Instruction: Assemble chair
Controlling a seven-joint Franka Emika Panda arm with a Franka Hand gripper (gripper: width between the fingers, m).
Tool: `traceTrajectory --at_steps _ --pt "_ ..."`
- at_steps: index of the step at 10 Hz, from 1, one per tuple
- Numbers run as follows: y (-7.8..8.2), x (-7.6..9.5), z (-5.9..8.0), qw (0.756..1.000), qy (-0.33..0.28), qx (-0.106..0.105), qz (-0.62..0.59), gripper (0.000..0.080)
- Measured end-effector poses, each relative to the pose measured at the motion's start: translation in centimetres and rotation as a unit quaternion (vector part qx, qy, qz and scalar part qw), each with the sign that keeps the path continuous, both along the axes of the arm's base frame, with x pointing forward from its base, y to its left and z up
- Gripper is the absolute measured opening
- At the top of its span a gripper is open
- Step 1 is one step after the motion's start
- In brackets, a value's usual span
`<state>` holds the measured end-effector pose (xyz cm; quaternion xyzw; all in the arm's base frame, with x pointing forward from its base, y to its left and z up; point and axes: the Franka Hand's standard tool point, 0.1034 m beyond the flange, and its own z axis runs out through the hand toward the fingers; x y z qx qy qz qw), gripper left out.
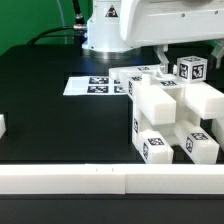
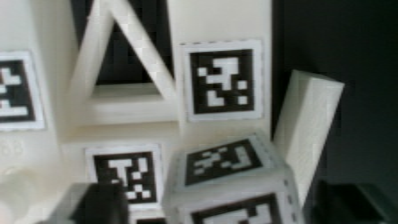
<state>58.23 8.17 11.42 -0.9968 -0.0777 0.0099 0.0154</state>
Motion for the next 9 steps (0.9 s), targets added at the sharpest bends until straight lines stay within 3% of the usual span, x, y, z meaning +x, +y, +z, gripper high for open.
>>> traceTrajectory --at_steps 1,2,3,5,9 --pt "0.03 -0.02 -0.02 1.000 0.001 0.000 -0.010 0.0392" --pt "0.02 -0.02 -0.02 1.000 0.001 0.000 -0.010 0.0392" --pt "0.00 -0.03 -0.02 1.000 0.001 0.000 -0.012 0.0285" --pt "-0.03 -0.04 -0.04 1.000 0.001 0.000 -0.030 0.0285" --pt "-0.13 -0.01 -0.10 0.976 0.008 0.010 -0.217 0.0285"
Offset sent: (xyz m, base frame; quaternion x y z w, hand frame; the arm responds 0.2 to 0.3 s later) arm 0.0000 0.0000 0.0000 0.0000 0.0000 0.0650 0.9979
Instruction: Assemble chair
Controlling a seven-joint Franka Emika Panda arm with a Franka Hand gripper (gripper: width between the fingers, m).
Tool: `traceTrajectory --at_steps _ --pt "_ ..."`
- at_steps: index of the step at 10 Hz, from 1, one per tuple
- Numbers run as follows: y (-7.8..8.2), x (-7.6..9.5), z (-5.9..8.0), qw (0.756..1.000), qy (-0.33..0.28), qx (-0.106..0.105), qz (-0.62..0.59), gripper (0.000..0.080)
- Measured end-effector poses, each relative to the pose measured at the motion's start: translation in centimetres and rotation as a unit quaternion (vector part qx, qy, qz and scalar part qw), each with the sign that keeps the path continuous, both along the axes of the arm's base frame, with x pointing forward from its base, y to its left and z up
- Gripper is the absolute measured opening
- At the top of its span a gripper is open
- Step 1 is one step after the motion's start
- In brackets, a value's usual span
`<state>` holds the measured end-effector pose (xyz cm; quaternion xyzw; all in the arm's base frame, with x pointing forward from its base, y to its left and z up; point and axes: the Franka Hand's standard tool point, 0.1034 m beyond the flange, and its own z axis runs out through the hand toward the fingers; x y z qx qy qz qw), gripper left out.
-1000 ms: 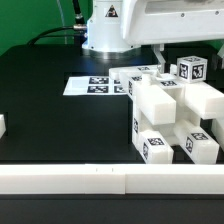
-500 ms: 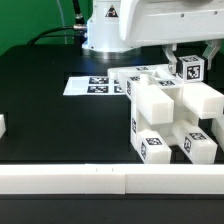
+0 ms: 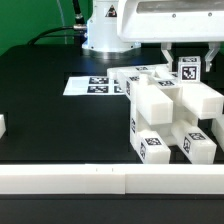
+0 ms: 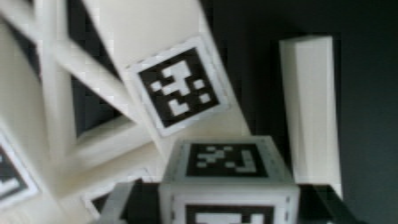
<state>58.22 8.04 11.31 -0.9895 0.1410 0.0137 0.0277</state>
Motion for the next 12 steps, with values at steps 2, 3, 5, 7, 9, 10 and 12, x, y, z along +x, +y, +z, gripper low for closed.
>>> traceTrajectory --at_steps 2,3,5,7,9,10,12 --pt "0.02 -0.03 -0.05 0.995 0.007 0.007 -0.099 0.0285" --pt "0.00 -0.03 -0.08 0.988 0.011 0.007 -0.156 0.0286" --pt "0.05 -0.04 -0.08 0.967 0.018 0.005 -0.255 0.0287" --pt "0.21 -0.06 -0.08 0.943 0.024 0.003 -0.332 0.0287" --pt "0.47 -0.04 -0.08 0.924 0.026 0.003 -0.381 0.0287" --pt "0.46 -0.04 -0.08 0.927 0.025 0.003 -0.373 0.0363" --pt "0.47 -0.03 -0.02 0.941 0.023 0.004 -0.337 0.0500"
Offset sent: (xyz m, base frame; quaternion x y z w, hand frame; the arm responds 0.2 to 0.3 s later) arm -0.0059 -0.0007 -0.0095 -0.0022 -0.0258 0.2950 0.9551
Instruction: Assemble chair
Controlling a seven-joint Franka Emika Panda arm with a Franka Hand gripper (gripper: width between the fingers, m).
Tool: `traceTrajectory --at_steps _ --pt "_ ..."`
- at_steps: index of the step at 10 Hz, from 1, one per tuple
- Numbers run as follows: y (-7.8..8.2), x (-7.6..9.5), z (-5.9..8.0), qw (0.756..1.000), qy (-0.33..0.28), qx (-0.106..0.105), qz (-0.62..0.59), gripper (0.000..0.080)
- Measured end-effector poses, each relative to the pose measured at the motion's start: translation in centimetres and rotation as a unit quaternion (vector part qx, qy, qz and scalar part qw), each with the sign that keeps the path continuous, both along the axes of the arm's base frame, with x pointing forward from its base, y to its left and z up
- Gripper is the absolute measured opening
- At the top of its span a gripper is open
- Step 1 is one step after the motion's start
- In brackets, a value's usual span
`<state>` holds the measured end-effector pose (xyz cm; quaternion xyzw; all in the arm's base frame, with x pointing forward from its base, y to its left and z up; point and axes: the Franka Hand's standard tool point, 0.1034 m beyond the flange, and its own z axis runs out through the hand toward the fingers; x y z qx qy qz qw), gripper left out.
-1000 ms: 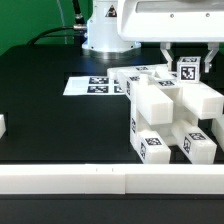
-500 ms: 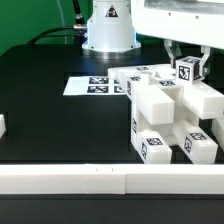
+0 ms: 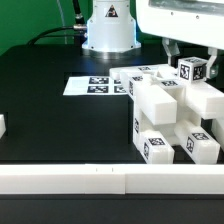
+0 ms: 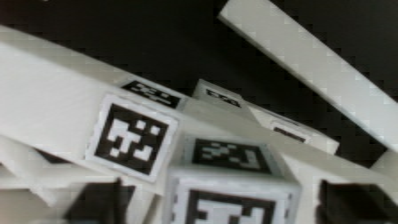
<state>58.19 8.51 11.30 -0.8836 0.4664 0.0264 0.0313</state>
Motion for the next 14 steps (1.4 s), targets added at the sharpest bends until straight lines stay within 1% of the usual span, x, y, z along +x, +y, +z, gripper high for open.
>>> traceTrajectory --at_steps 1,2,3,4,6,7,9,10,13,14 --pt "0.07 -0.02 0.00 1.000 -0.001 0.000 0.020 0.0617" --pt "0.06 -0.02 -0.01 0.997 -0.006 0.001 0.083 0.0639" --pt "0.12 -0.06 -0.01 0.990 -0.010 -0.001 0.143 0.0639" --pt "0.17 -0.07 -0.02 0.978 -0.015 0.001 0.209 0.0648" --pt "0.19 -0.07 -0.02 0.954 -0.022 0.002 0.299 0.0648" --pt "0.17 -0.07 -0.03 0.940 -0.024 0.003 0.339 0.0648" --pt "0.21 -0.12 -0.11 0.903 -0.028 0.001 0.428 0.0648" --pt "0.18 -0.12 -0.11 0.893 -0.030 0.001 0.449 0.0648" --pt "0.05 -0.11 -0.16 0.837 -0.036 0.000 0.546 0.0648" --pt "0.02 -0.11 -0.16 0.833 -0.036 -0.001 0.552 0.0648"
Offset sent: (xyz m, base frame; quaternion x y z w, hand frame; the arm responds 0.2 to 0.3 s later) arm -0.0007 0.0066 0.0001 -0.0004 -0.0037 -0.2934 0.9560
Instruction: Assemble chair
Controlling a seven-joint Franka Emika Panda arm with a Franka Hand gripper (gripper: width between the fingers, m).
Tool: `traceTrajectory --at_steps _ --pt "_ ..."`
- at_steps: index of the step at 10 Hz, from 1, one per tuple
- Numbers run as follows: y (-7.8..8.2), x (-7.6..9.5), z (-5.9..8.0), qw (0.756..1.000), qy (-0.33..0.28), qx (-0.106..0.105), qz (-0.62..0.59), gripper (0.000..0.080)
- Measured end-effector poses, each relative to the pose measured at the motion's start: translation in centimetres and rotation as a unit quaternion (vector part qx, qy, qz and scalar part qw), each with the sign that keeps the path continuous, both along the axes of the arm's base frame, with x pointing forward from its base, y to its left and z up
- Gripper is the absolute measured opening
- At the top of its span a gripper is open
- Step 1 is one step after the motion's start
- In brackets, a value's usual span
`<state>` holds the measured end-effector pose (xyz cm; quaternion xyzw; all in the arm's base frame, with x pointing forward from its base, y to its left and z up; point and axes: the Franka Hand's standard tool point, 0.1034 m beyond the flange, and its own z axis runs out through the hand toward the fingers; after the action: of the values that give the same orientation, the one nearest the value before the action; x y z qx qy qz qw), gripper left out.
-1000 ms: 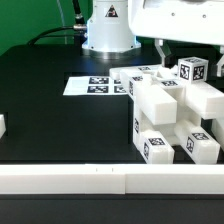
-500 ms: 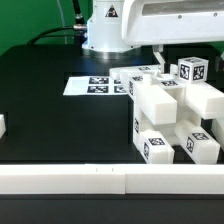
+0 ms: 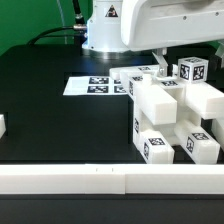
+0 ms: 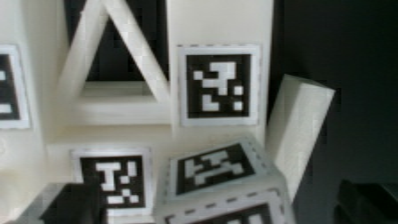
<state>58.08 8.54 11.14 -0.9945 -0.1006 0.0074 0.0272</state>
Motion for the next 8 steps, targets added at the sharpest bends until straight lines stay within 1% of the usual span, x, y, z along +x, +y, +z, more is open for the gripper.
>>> traceTrajectory --at_steps 2,3,4,6,8 --pt "-0.04 0.01 0.00 1.000 0.000 0.000 -0.002 0.0390" --pt "-0.04 0.01 0.00 1.000 0.001 0.000 -0.013 0.0390" --pt "-0.04 0.01 0.00 1.000 0.001 0.000 -0.016 0.0284" --pt "-0.02 0.00 0.00 0.998 0.003 -0.001 -0.064 0.0284" --pt "-0.15 0.06 0.02 0.987 0.009 0.004 -0.160 0.0284"
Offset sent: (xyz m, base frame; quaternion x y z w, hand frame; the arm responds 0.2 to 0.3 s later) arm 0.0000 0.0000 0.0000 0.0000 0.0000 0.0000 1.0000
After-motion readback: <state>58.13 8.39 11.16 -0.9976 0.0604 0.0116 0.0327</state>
